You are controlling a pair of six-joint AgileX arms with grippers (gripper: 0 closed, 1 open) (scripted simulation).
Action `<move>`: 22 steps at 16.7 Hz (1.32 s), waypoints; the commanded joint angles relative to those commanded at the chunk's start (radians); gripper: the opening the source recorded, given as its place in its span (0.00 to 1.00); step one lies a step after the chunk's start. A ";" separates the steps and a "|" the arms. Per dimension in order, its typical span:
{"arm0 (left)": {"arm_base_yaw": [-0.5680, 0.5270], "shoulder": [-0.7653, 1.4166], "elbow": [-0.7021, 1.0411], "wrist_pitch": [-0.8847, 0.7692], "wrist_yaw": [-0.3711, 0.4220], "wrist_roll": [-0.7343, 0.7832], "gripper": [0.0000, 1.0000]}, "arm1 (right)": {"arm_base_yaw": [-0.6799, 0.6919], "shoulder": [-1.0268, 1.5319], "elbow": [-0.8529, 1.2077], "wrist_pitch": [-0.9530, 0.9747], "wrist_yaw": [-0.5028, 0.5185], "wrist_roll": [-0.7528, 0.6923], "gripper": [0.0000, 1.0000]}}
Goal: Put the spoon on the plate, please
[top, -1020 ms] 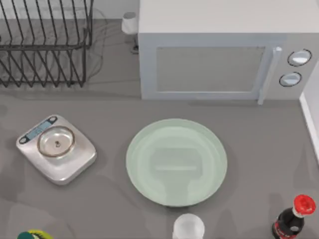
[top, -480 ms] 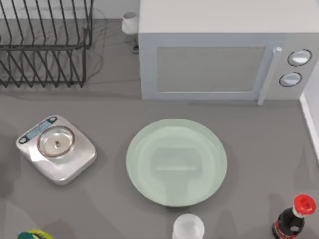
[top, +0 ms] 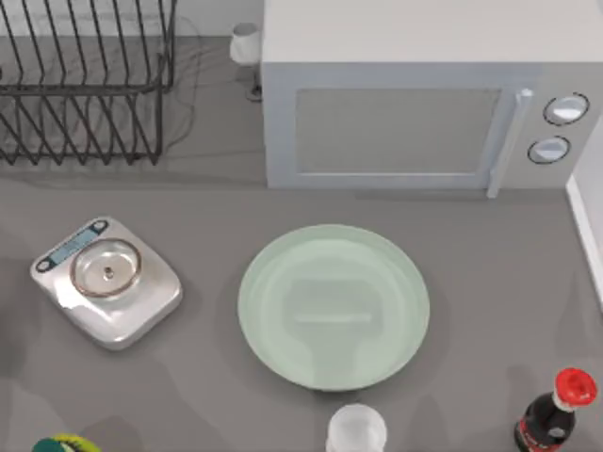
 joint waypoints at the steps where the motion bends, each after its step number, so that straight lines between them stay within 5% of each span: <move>1: 0.000 0.000 0.000 0.000 0.000 0.000 0.77 | 0.000 0.000 0.000 0.000 0.000 0.000 1.00; 11: 0.000 0.000 0.000 0.000 0.000 0.000 0.02 | 0.000 0.000 0.000 0.000 0.000 0.000 1.00; 22: 0.000 -0.064 0.034 -0.066 0.020 -0.005 0.00 | 0.000 0.000 0.000 0.000 0.000 0.000 1.00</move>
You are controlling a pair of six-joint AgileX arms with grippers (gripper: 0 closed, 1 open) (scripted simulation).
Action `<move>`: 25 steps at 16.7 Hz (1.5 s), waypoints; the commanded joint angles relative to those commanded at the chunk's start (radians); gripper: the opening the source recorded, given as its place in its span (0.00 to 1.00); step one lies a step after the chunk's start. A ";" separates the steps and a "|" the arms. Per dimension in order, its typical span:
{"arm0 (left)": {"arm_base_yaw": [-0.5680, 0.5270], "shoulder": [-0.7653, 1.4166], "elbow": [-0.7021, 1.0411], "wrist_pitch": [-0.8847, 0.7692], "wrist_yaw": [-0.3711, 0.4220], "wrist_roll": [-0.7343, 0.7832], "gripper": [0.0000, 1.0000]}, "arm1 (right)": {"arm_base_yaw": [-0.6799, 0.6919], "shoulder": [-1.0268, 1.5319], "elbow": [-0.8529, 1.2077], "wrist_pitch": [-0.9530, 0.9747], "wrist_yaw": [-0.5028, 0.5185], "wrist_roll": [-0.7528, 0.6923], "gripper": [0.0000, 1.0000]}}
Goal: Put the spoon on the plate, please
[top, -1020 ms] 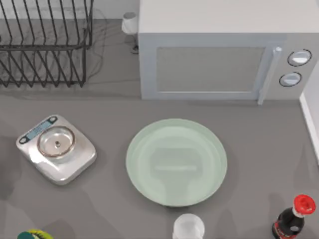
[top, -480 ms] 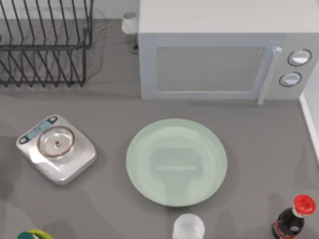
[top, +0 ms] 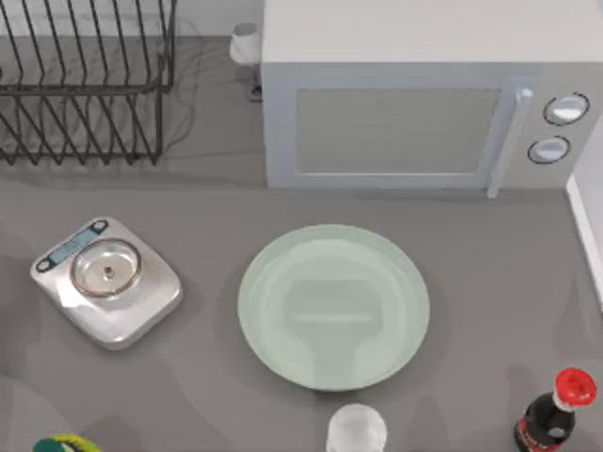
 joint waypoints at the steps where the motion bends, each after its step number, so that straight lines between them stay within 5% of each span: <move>1: 0.000 -0.008 0.018 -0.024 0.000 0.000 0.00 | 0.000 0.000 0.000 0.000 0.000 0.000 1.00; 9: -0.003 -0.127 0.219 -0.358 -0.001 -0.004 0.00 | 0.000 0.000 0.000 0.000 0.000 0.000 1.00; 17: -0.038 -0.116 0.253 -0.369 -0.001 0.002 0.00 | 0.000 0.000 0.000 0.000 0.000 0.000 1.00; 21: -0.233 -0.029 0.359 -0.389 -0.001 0.038 0.00 | 0.000 0.000 0.000 0.000 0.000 0.000 1.00; 25: -0.587 0.089 0.485 -0.440 0.004 0.090 0.00 | 0.000 0.000 0.000 0.000 0.000 0.000 1.00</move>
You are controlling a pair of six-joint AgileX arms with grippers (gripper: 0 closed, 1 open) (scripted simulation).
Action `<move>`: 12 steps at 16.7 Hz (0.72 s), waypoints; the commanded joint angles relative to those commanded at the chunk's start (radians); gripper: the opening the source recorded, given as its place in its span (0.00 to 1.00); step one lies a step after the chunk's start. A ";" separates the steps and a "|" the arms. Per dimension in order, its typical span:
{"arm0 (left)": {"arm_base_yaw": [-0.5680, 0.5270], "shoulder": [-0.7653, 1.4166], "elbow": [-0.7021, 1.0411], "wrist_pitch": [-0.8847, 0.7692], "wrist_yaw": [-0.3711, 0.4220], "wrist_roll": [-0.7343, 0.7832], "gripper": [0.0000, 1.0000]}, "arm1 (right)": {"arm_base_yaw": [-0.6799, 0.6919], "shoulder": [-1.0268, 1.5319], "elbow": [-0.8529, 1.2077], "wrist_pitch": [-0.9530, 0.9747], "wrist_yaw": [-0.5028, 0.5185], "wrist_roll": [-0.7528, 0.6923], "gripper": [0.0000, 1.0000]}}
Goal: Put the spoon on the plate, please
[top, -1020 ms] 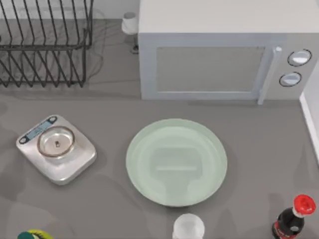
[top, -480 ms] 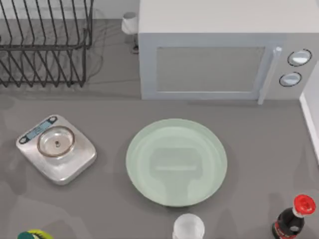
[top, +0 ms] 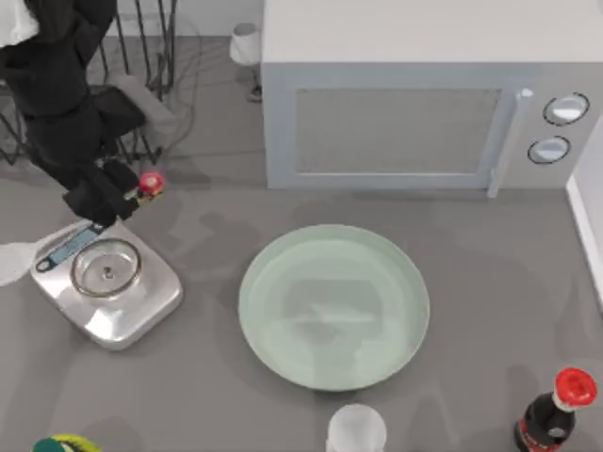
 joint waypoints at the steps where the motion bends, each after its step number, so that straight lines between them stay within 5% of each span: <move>1: -0.101 0.028 0.034 -0.013 0.002 0.013 0.00 | 0.000 0.000 0.000 0.000 0.000 0.000 1.00; 6: -0.467 0.165 0.192 -0.035 0.004 0.065 0.00 | 0.000 0.000 0.000 0.000 0.000 0.000 1.00; 12: -0.576 0.229 0.266 -0.014 -0.002 0.080 0.00 | 0.000 0.000 0.000 0.000 0.000 0.000 1.00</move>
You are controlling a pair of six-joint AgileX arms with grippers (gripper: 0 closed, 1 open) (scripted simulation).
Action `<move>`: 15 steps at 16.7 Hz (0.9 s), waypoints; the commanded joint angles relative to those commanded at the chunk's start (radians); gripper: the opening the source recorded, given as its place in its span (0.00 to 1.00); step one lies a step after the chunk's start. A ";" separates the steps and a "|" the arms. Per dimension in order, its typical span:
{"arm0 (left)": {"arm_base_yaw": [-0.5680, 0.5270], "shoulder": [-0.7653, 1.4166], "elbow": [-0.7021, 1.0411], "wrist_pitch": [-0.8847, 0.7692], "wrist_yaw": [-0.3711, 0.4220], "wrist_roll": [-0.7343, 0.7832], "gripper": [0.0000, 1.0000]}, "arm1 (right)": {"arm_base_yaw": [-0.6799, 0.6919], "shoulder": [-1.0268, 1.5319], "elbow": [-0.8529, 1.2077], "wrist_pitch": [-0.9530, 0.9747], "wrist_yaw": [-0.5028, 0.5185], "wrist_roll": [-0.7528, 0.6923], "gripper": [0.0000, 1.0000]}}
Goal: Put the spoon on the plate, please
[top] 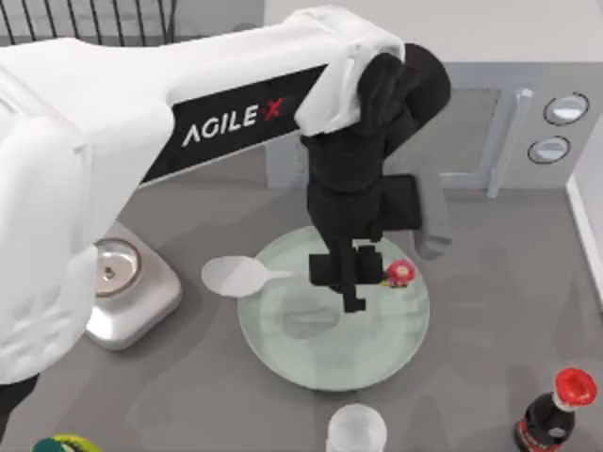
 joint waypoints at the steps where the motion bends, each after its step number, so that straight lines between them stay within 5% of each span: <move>1: 0.000 0.000 0.000 0.000 0.000 0.000 0.00 | 0.000 0.000 0.000 0.000 0.000 0.000 1.00; 15: -0.076 -0.037 -0.040 0.123 0.061 0.066 0.00 | 0.000 0.000 0.000 0.000 0.000 0.000 1.00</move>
